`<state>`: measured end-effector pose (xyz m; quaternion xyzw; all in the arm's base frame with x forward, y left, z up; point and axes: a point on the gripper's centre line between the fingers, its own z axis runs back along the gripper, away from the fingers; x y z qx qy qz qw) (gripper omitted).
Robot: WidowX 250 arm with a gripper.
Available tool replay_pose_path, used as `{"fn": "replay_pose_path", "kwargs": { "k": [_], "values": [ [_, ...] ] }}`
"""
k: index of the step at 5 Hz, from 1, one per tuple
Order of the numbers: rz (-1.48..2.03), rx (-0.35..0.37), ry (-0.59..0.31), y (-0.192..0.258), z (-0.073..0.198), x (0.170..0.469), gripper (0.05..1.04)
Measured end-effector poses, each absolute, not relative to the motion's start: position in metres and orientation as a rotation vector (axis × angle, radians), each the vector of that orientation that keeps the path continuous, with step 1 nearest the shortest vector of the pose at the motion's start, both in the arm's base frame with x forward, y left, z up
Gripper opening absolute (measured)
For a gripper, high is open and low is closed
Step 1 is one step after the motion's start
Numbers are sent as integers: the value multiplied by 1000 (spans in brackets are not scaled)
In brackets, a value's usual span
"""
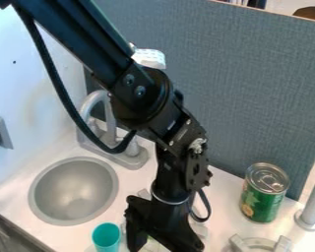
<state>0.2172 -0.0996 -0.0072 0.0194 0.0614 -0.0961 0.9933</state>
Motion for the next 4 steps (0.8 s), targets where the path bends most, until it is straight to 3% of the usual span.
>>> {"fn": "replay_pose_path", "kwargs": {
  "k": [1, 4],
  "values": [
    [-189, 46, 143, -99, -13, 215, 1001],
    [-134, 97, 64, -104, -40, 230, 1001]
  ]
}}
